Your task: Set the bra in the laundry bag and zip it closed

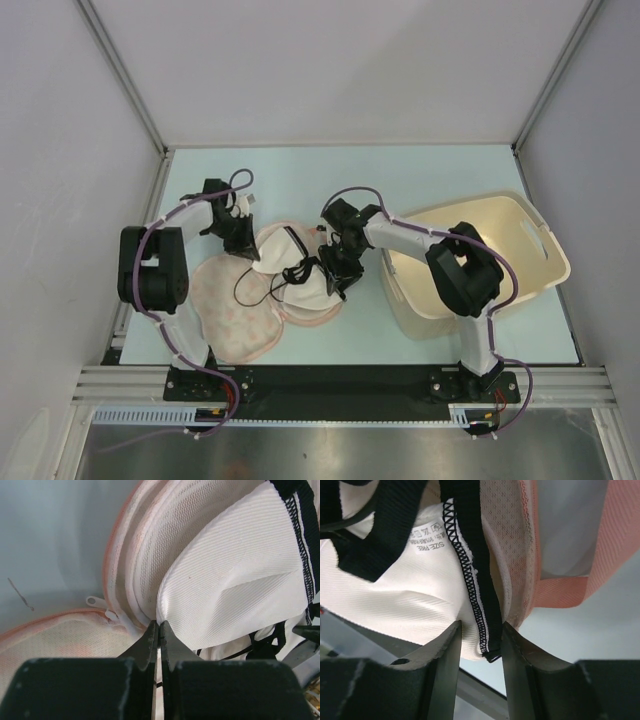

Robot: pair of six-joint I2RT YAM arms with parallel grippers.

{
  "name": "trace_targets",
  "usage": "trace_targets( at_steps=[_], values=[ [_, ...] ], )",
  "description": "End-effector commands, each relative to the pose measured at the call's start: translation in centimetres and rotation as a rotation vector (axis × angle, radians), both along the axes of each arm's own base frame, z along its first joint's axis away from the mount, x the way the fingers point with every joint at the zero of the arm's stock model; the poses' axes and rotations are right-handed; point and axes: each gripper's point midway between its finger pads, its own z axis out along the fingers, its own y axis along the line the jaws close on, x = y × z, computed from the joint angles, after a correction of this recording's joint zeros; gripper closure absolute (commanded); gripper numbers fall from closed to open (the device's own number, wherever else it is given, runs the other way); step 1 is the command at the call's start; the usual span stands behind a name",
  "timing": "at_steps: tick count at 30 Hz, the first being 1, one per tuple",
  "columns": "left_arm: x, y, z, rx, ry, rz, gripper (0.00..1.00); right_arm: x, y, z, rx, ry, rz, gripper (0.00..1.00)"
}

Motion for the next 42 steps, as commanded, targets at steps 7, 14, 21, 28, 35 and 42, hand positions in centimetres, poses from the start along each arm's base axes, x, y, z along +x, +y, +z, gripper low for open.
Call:
trace_targets(
  at_steps=[7, 14, 21, 28, 35, 42],
  values=[
    [1.6, 1.2, 2.9, 0.097, -0.131, -0.004, 0.74, -0.7, 2.1, 3.8, 0.13, 0.024, -0.048, 0.58],
    [2.0, 2.2, 7.8, 0.139, -0.272, 0.097, 0.33, -0.9, 0.7, 4.0, 0.112, 0.015, -0.058, 0.45],
    [-4.3, -0.8, 10.3, 0.079, -0.261, 0.26, 0.21, 0.7, -0.6, 5.0, 0.109, -0.018, -0.103, 0.34],
    [-13.5, -6.6, 7.1, -0.114, -0.042, 0.462, 0.31, 2.4, -0.6, 5.6, 0.122, -0.046, -0.124, 0.33],
    [-13.3, -7.8, 5.8, -0.2, -0.01, 0.578, 0.27, 2.1, -0.8, 5.5, 0.121, -0.047, -0.123, 0.32],
    [-11.0, -8.7, 4.5, -0.191, -0.025, 0.581, 0.32, 1.0, -1.3, 5.0, 0.122, -0.025, -0.119, 0.33]
  ],
)
